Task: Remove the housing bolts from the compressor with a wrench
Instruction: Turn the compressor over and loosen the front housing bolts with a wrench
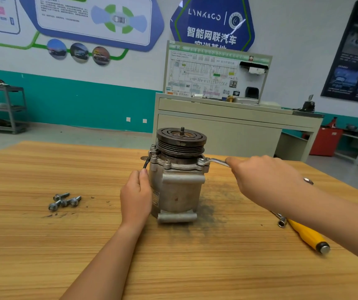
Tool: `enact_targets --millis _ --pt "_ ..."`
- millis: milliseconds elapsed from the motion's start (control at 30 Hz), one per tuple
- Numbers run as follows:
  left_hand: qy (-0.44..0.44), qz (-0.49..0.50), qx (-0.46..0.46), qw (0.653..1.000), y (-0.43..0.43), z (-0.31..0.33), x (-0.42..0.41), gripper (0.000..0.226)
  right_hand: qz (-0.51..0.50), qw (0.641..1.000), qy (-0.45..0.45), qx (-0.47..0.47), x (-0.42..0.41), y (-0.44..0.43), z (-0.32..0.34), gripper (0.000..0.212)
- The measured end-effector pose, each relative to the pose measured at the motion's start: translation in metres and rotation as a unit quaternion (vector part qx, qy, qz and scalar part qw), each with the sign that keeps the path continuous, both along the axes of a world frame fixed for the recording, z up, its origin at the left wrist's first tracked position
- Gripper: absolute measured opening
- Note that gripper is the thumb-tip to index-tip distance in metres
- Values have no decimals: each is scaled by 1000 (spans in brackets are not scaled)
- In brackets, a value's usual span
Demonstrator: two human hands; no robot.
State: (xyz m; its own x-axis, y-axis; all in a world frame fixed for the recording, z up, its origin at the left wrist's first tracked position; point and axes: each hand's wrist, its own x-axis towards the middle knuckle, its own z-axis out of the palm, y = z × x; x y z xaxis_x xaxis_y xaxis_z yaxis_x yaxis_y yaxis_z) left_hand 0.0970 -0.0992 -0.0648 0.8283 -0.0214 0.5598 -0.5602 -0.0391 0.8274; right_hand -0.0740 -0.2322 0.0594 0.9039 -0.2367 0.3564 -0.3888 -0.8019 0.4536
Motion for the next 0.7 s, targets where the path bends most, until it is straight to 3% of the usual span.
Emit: enact_targets --millis 267,433,700 --pt "8 1 0 1000 1 2 -2 39 -26 996 59 -58 2 22 0 27" --pt "8 4 -5 1000 2 3 -4 39 21 999 31 -25 1 -6 2 30" --pt "5 4 -13 1000 2 5 -4 37 54 994 -3 -94 39 -49 -1 27"
